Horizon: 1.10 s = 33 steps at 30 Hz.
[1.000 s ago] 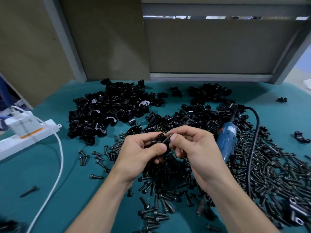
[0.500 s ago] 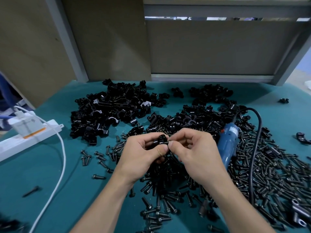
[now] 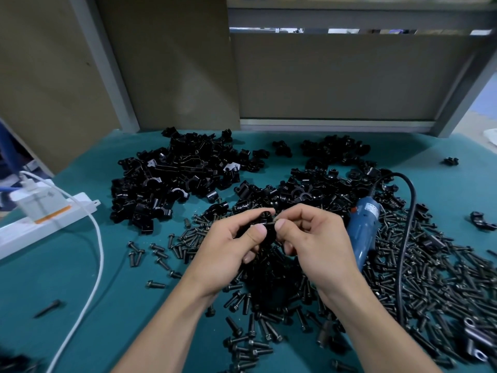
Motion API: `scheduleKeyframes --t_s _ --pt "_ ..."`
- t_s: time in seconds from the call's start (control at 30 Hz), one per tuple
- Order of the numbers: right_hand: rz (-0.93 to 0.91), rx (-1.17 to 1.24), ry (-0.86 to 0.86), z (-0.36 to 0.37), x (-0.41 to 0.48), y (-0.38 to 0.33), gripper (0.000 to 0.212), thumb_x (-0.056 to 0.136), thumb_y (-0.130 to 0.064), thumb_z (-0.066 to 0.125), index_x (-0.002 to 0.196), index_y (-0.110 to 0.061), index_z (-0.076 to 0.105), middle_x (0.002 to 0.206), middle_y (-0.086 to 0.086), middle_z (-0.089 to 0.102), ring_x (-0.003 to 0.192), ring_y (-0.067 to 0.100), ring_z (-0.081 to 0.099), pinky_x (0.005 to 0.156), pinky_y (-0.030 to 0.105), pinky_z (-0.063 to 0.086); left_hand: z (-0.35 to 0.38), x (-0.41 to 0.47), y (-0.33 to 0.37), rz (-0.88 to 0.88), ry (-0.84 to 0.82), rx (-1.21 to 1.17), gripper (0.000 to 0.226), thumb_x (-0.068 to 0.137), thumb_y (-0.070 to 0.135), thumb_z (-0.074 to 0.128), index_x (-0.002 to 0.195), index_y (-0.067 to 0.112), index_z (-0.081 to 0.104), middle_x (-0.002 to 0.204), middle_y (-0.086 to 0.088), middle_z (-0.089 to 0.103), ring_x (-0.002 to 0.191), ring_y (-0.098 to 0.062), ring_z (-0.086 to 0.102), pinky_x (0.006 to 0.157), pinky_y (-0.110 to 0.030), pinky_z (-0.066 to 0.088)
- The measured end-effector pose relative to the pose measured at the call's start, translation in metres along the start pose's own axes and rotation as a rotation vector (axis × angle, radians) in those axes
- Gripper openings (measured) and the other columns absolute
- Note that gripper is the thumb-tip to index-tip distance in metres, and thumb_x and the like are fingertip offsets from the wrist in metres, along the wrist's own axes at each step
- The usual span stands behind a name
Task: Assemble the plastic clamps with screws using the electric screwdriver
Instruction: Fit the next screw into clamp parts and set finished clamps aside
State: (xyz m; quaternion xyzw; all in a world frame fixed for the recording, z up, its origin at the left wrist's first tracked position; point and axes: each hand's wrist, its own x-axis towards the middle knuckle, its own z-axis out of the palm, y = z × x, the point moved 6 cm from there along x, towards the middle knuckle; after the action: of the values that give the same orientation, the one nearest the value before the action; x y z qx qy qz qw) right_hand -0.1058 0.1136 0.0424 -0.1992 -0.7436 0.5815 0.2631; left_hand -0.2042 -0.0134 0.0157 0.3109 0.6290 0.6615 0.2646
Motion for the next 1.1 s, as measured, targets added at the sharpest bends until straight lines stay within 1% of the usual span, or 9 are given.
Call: scheduleKeyframes --t_s 0.1,0.2,0.33,0.53,0.67,0.77,0.83,0.97,1.1 --pt "-0.019 0.014 -0.035 0.002 0.000 -0.001 0.020 0.092 -0.010 0.074 0.080 -0.026 0.076 0.066 0.001 0.069 0.054 0.009 0.056 0.055 0.022 0.050 -0.002 0.002 -0.001 0.004 0.016 0.004 0.022 0.096 0.029 0.073 0.117 0.036 0.078 0.090 -0.001 0.073 0.069 -0.015 0.055 0.064 -0.028 0.050" --pt "-0.045 -0.025 -0.042 0.001 0.000 -0.005 0.021 0.092 -0.011 0.074 0.078 -0.026 0.076 0.067 -0.003 0.069 0.055 0.005 0.057 0.057 0.020 0.049 -0.004 0.001 0.000 0.011 0.011 0.015 0.031 0.088 0.031 0.076 0.119 0.034 0.079 0.095 0.004 0.079 0.070 -0.013 0.059 0.066 -0.027 0.053" --pt "-0.116 -0.226 -0.037 0.000 -0.003 -0.011 0.021 0.095 -0.019 0.072 0.077 -0.029 0.072 0.068 -0.008 0.069 0.061 0.007 0.060 0.056 0.023 0.049 -0.003 -0.001 0.003 0.047 0.039 0.027 0.030 0.087 0.024 0.079 0.116 0.028 0.080 0.104 -0.001 0.081 0.080 -0.008 0.069 0.068 -0.022 0.056" --pt "-0.111 -0.422 -0.096 0.008 -0.004 -0.006 0.031 0.103 -0.034 0.059 0.073 -0.025 0.061 0.058 -0.007 0.056 0.049 0.006 0.045 0.046 0.021 0.036 -0.006 -0.006 0.009 0.115 0.104 0.208 0.036 0.092 0.016 0.078 0.112 0.045 0.075 0.104 0.019 0.080 0.086 0.004 0.074 0.073 -0.010 0.053" --pt "-0.088 -0.517 -0.110 0.010 -0.004 -0.004 0.043 0.105 -0.038 0.050 0.065 -0.023 0.048 0.058 -0.014 0.054 0.054 0.008 0.046 0.051 0.023 0.037 -0.009 -0.006 0.006 0.086 0.156 0.347 0.037 0.092 0.026 0.079 0.116 0.054 0.068 0.104 0.011 0.081 0.074 -0.006 0.069 0.069 -0.028 0.059" --pt "-0.093 -0.515 -0.107 0.010 -0.004 -0.006 0.048 0.105 -0.037 0.048 0.060 -0.024 0.044 0.054 -0.014 0.051 0.053 0.009 0.045 0.051 0.024 0.035 -0.006 -0.009 0.015 0.162 0.165 0.384 0.044 0.092 0.019 0.079 0.108 0.058 0.066 0.106 0.045 0.067 0.106 0.018 0.064 0.088 -0.001 0.045" --pt "-0.080 -0.481 -0.115 0.010 -0.003 -0.005 0.050 0.105 -0.035 0.048 0.057 -0.025 0.043 0.049 -0.012 0.047 0.049 0.008 0.042 0.049 0.023 0.034 -0.002 -0.012 0.021 0.202 0.165 0.432 0.050 0.092 0.015 0.078 0.106 0.061 0.064 0.103 0.053 0.061 0.112 0.025 0.056 0.091 0.004 0.038" --pt "-0.054 -0.418 -0.134 0.008 -0.003 -0.006 0.047 0.105 -0.036 0.049 0.058 -0.027 0.047 0.047 -0.008 0.045 0.045 0.007 0.039 0.045 0.022 0.034 0.001 -0.013 0.024 0.235 0.157 0.465 0.061 0.094 0.012 0.076 0.098 0.072 0.065 0.094 0.048 0.067 0.096 0.023 0.063 0.084 0.002 0.042" --pt "-0.094 -0.362 -0.137 0.006 -0.004 -0.012 0.025 0.102 -0.032 0.057 0.077 -0.029 0.061 0.064 -0.003 0.067 0.054 0.016 0.056 0.053 0.032 0.047 -0.004 -0.010 0.016 0.183 0.190 0.483 0.037 0.096 0.024 0.074 0.121 0.051 0.068 0.094 0.027 0.077 0.077 0.012 0.067 0.074 -0.004 0.047"
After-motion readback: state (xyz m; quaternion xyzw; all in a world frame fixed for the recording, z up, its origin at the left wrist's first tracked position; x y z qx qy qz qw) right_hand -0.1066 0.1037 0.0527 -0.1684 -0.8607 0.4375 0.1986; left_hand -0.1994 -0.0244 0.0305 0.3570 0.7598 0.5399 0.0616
